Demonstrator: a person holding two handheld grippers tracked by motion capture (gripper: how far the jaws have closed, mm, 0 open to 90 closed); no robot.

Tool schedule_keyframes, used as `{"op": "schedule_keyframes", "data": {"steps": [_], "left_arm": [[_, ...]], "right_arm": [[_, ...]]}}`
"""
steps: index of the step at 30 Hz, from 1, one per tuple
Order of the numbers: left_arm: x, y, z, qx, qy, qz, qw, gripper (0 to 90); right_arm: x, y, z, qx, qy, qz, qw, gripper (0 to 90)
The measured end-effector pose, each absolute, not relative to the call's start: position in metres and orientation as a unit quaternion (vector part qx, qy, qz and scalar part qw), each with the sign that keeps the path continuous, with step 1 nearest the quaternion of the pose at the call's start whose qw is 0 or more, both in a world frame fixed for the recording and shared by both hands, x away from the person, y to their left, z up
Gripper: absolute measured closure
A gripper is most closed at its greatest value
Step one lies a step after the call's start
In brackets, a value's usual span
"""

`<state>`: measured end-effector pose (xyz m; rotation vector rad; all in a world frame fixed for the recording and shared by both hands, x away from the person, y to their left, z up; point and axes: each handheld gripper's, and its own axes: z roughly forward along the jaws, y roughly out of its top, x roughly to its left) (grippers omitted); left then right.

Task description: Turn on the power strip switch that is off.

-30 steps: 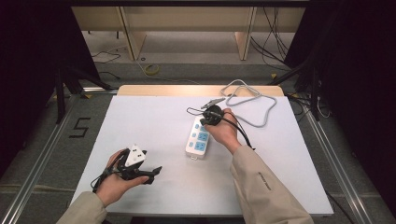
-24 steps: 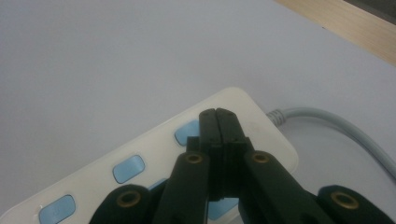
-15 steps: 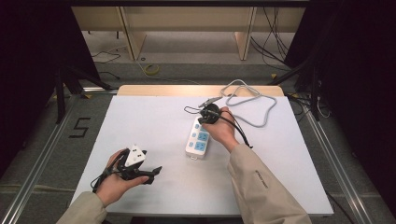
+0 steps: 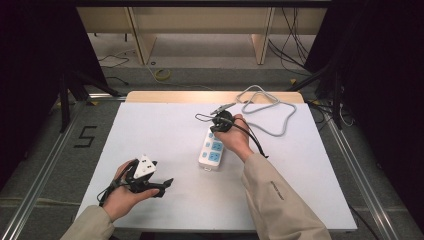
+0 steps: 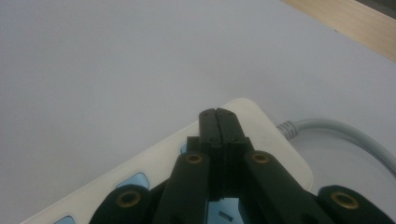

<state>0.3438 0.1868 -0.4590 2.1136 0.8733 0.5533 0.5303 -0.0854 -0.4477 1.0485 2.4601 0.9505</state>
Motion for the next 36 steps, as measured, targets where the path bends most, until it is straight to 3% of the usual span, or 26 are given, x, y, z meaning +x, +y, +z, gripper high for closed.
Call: {"op": "schedule_keyframes", "data": {"steps": [36], "left_arm": [[0.344, 0.186, -0.459, 0.832, 0.340, 0.215, 0.382, 19.5]], "right_arm": [[0.535, -0.074, -0.454, 0.371, 0.863, 0.313, 0.141, 90.0]]}}
